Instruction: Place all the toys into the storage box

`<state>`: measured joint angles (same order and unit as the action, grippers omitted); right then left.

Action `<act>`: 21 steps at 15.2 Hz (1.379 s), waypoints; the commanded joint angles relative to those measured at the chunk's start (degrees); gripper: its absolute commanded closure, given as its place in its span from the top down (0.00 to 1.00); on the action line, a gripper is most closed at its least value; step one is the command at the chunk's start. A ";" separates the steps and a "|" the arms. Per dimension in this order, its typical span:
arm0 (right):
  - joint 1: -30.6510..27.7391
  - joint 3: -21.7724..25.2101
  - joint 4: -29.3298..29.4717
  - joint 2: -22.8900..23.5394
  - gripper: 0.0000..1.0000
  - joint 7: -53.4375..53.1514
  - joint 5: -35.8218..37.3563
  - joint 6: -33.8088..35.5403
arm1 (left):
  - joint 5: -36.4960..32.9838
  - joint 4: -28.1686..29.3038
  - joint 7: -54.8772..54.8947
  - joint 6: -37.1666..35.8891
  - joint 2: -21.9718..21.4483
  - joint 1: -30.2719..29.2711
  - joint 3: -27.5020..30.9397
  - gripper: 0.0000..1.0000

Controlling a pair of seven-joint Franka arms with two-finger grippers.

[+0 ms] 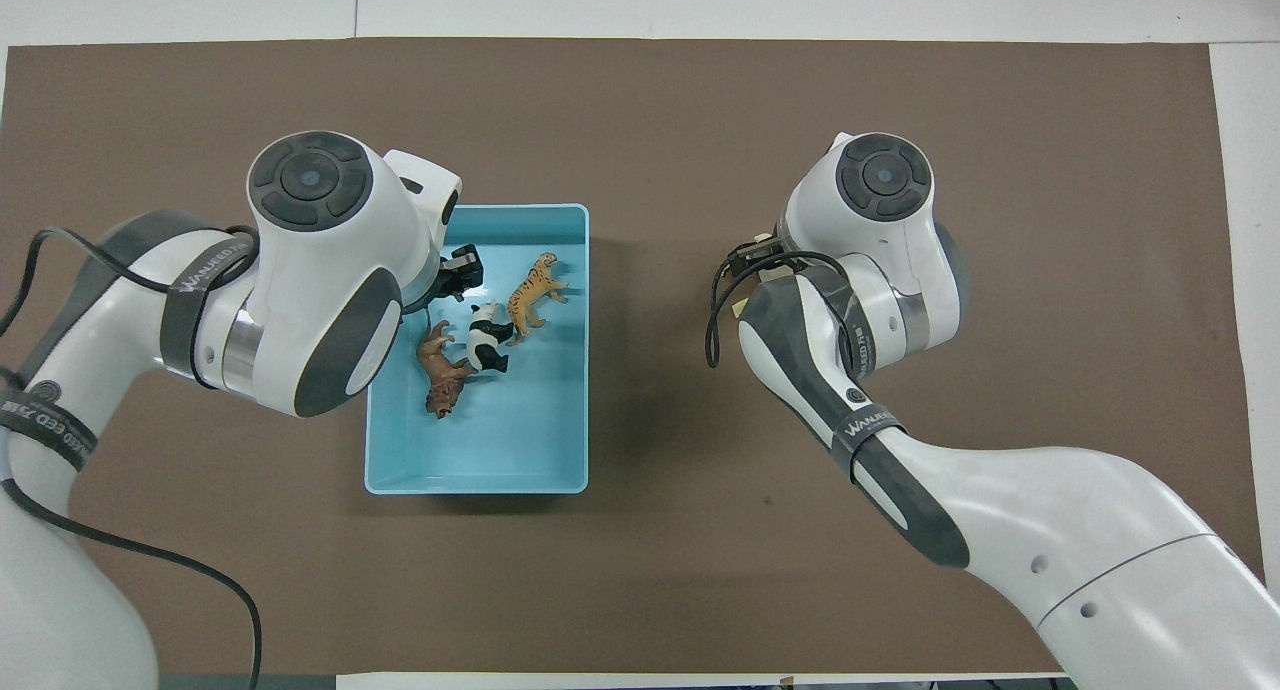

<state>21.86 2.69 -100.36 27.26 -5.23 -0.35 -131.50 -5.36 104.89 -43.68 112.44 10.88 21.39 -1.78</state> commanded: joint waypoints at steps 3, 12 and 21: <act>-0.24 -0.23 -3.17 -1.07 0.89 2.06 0.79 -3.93 | -0.35 -1.88 13.84 -9.76 -8.67 -6.86 0.90 1.00; -0.15 -0.49 -0.14 -1.42 0.00 0.66 -0.35 0.50 | -0.18 -0.48 29.00 -19.37 -16.68 -9.61 0.99 1.00; 16.36 -1.37 28.50 6.67 0.00 -30.18 -12.48 4.28 | 3.95 -4.96 36.83 -17.43 -13.25 -17.17 -1.12 1.00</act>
<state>34.08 1.21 -72.31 30.35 -29.90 -10.80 -118.72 -2.34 101.40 -7.80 94.76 -3.91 5.56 -1.63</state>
